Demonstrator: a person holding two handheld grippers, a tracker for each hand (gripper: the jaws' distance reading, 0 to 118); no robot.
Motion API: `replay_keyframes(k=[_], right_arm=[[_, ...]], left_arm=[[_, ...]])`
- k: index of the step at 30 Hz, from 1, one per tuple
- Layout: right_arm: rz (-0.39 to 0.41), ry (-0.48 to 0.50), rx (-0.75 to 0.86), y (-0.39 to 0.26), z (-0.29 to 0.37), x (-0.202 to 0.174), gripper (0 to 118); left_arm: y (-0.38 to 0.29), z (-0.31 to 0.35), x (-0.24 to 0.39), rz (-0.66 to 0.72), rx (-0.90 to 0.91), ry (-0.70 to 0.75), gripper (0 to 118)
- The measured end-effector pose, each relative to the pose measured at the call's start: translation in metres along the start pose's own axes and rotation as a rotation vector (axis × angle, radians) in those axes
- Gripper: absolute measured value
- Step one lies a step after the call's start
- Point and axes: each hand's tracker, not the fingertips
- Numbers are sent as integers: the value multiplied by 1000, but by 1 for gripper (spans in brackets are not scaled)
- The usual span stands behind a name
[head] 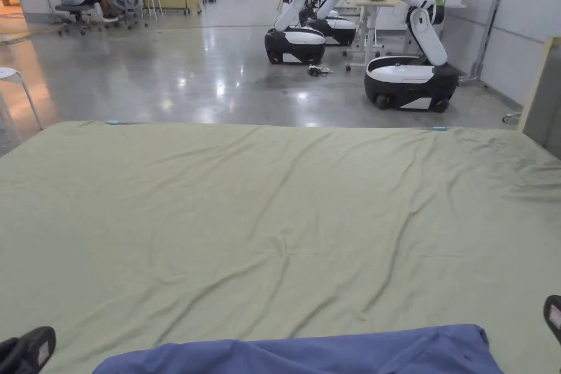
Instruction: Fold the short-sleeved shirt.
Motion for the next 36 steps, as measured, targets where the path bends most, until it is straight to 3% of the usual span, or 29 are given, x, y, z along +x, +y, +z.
replay_keyframes(k=[1, 2, 3, 5, 7, 8, 9, 10, 11, 14, 16, 19, 21, 25, 30, 34, 36], right_arm=[[-37, 63, -32, 1, -1, 3, 0], [-58, 64, -44, 3, 1, 5, 0], [-46, 58, -44, -10, -9, -15, 0], [-32, 73, -45, -12, -11, -20, 0], [-24, 90, -53, -9, -11, -22, 0], [-24, 93, -52, -9, -12, -22, 0], [-29, 99, -56, -8, -14, -22, 0], [-35, 103, -60, -8, -17, -22, 0], [-45, 107, -55, -4, -14, -20, 0], [-53, 104, -55, -3, -15, -22, 0], [-48, 102, -51, -3, -16, -25, 0], [-30, 102, -58, -2, -17, -32, 0], [-20, 103, -65, -1, -19, -34, 0], [-57, 116, -71, 2, -22, -35, 0], [-70, 122, -66, 4, -26, -35, 0], [-64, 120, -73, 3, -30, -35, 0], [-70, 119, -76, 2, -32, -34, 0]], left_arm=[[-4, -9, -3, 24, -33, -43, 0], [-10, -16, -7, 33, -42, -71, 0], [-14, -24, -13, 42, -67, -95, 0], [-21, -41, -33, 101, -160, -125, 0], [-30, -59, -60, 270, -208, -155, 0], [-36, -71, -74, 375, -249, -219, 9], [-41, -81, -85, 447, -317, -335, 31], [-46, -90, -93, 475, -372, -370, 67], [-49, -98, -91, 465, -419, -361, 112], [-53, -112, -102, 414, -505, -281, 114], [-54, -118, -114, 467, -516, -238, 114], [-68, -137, -112, 607, -460, -352, 116], [-72, -150, -107, 642, -514, -388, 118], [-70, -164, -98, 493, -535, -368, 118], [-70, -163, -92, 575, -531, -432, 118], [-69, -177, -69, 511, -540, -437, 118], [-64, -184, -65, 568, -548, -479, 117]])
